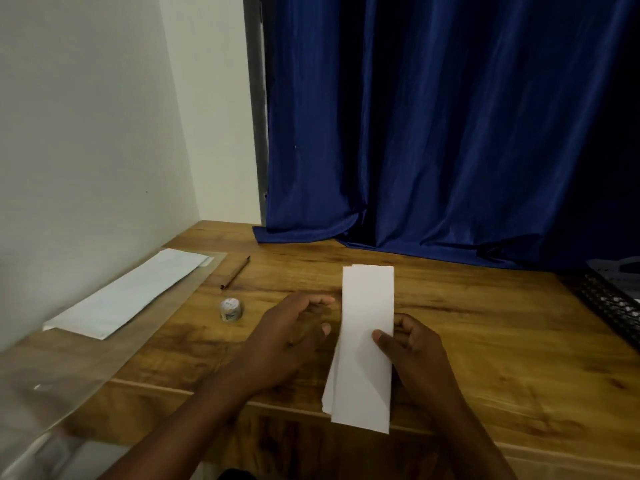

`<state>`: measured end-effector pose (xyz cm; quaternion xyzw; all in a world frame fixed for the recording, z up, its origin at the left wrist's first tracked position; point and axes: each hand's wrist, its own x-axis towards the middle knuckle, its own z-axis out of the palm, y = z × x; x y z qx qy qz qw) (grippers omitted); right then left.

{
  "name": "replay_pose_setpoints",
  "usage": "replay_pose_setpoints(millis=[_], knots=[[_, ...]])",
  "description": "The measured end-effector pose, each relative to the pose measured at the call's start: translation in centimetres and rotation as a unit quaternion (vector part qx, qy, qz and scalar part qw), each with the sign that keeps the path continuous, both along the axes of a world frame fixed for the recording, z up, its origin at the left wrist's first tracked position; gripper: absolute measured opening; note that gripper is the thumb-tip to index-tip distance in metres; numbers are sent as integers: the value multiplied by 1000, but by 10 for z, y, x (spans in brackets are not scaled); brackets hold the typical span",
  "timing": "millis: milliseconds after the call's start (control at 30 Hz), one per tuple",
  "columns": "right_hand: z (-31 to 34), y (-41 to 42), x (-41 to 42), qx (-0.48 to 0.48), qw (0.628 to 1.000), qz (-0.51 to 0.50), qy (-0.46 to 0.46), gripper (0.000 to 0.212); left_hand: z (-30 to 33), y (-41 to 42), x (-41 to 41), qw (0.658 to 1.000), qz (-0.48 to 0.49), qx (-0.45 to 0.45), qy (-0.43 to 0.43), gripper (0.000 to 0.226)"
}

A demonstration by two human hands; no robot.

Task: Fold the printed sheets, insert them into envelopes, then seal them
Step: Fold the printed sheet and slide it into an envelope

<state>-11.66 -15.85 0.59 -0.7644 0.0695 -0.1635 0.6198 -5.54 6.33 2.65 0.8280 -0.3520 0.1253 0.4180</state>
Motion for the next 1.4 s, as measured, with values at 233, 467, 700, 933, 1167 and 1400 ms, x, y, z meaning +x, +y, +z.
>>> replay_pose_setpoints(millis=[233,467,700,933,1167,1400], knots=[[-6,-5,7,-5,999,-15,32,36,49,94,32,995,100,8,2,40],[-8,-7,8,-3,999,-14,38,41,38,215,98,904,343,239,92,53],[-2,-6,6,-8,999,-18,44,44,21,237,110,846,399,328,135,62],[5,-8,5,-42,999,-17,22,79,30,229,112,822,421,377,65,31],[7,-7,-7,-36,998,57,-3,42,84,245,98,855,479,195,-42,31],[6,-5,-4,-43,997,66,14,34,154,197,44,890,254,-378,36,24]])
